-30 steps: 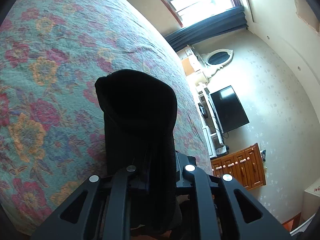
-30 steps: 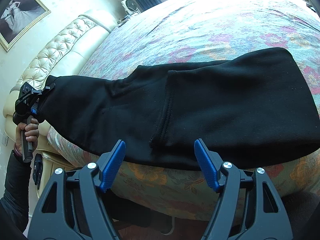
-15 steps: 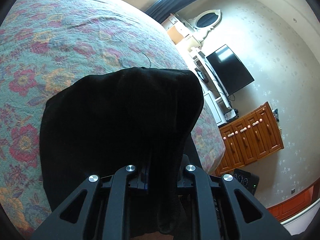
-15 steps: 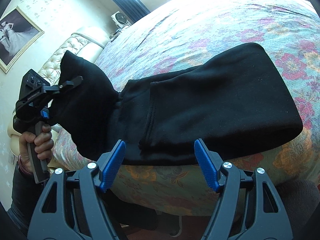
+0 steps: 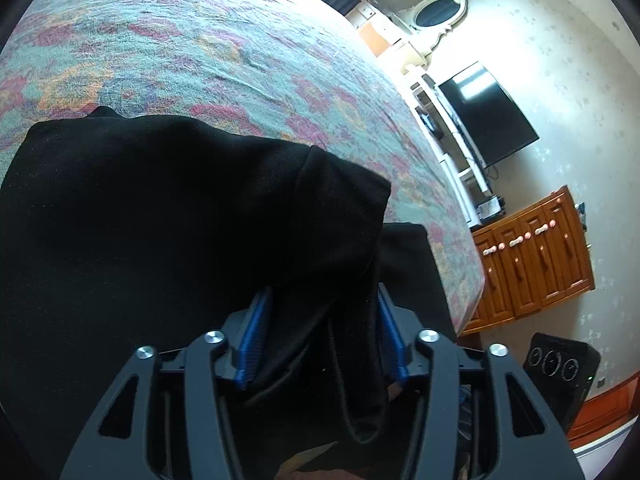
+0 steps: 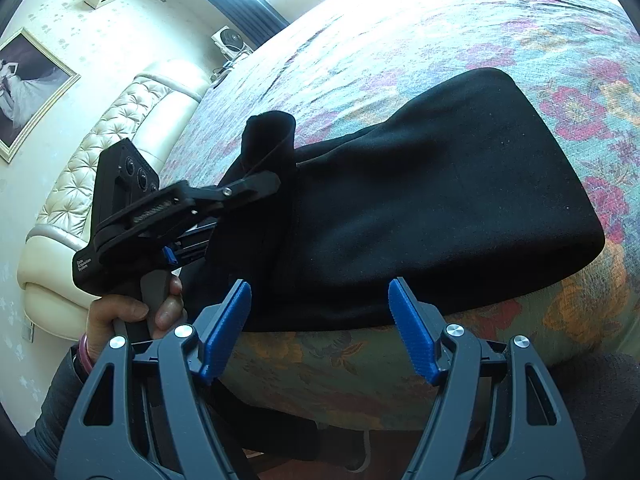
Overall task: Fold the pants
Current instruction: 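Lift the trouser edge with the left gripper and fold it toward the right gripper, then grasp the folded trouser end with the right gripper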
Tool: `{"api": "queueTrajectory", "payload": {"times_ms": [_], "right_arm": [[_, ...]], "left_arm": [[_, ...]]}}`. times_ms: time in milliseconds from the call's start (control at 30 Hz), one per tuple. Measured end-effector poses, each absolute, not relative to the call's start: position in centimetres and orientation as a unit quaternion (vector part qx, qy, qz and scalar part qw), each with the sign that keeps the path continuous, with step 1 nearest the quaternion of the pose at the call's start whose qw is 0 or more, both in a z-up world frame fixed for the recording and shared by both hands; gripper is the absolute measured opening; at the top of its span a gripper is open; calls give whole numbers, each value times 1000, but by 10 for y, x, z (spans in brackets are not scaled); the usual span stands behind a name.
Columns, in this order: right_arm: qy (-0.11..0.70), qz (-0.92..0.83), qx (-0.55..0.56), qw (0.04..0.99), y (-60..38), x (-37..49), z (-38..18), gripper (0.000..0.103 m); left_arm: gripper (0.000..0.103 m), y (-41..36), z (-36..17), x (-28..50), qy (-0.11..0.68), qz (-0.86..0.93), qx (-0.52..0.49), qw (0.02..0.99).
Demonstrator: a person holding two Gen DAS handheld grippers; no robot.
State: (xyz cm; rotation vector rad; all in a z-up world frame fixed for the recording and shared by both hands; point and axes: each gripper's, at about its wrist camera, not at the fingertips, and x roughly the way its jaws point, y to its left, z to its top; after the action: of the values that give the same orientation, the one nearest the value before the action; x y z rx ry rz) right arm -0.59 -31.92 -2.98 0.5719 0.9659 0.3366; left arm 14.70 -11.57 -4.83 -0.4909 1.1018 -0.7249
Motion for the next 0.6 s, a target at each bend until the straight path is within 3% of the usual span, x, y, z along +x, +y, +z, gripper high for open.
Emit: {"api": "queueTrajectory", "payload": {"times_ms": [67,133,300,367,600], "right_arm": [[455,160,281,830,-323,-6,-31,71],[454,162,292,826,-326,-5,-32,71],[449,167,307,822,-330,6,-30,71],[453,171,311,818,-332,18,-30,79],[481,172,357,782,-321,61,-52,79]], "left_arm": [[73,-106,-41,144,494,-337,-258,759],[77,-96,-33,138,488,-340,-270,757],[81,-48,-12,119,452,-312,-255,796],[82,-19,-11,112,435,-275,-243,822],[82,59,-54,104,453,-165,-301,823]]}}
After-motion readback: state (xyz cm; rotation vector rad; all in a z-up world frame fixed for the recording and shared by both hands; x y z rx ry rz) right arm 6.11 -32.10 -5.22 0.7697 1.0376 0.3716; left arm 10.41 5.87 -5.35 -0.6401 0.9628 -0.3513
